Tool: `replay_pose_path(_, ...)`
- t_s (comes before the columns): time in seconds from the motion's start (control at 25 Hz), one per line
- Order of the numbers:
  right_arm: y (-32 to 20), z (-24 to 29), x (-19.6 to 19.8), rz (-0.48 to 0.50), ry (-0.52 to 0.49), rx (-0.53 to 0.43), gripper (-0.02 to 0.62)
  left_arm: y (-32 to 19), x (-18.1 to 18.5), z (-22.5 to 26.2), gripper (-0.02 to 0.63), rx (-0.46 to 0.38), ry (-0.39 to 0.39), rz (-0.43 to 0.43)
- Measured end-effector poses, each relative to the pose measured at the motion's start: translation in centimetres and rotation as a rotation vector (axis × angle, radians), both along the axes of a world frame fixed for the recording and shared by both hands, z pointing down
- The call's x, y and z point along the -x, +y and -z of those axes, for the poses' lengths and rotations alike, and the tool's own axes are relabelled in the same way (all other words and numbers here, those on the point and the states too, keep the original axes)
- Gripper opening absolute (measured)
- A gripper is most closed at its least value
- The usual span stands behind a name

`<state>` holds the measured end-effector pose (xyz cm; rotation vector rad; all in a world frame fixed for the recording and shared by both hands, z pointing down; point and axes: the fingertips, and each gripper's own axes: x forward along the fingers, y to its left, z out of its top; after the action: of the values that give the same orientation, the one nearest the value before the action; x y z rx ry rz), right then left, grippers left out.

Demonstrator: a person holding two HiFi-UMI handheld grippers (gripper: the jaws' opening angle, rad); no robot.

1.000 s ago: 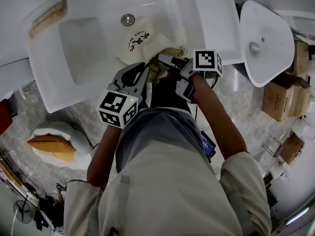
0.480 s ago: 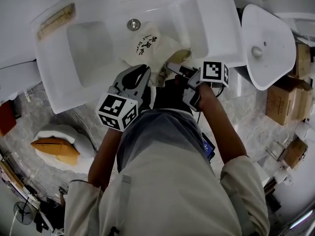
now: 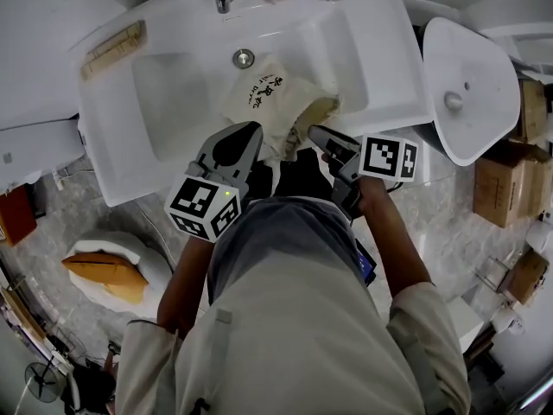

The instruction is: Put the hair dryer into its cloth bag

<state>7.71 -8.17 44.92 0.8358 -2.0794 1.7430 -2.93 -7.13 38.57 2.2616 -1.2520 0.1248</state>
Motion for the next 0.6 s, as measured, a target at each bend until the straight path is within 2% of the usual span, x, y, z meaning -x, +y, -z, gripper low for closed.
replay_pose_path(0.2,0.0,3.0,-0.6,0.035,0.066,-0.166,0.083,0.2,0.9,2.2,0.017,-0.044,-0.017,0.012)
replay_pose_path(0.36,0.0,5.5,-1.2,0.028,0.099,-0.276,0.057,0.7,1.7,4.4,0.015,-0.077,-0.006,0.026)
replay_pose_path(0.6,-0.3,8.4,-1.7,0.015,0.150,-0.424,0.051,0.8,3.1,6.6,0.015,-0.119,-0.020,0.041)
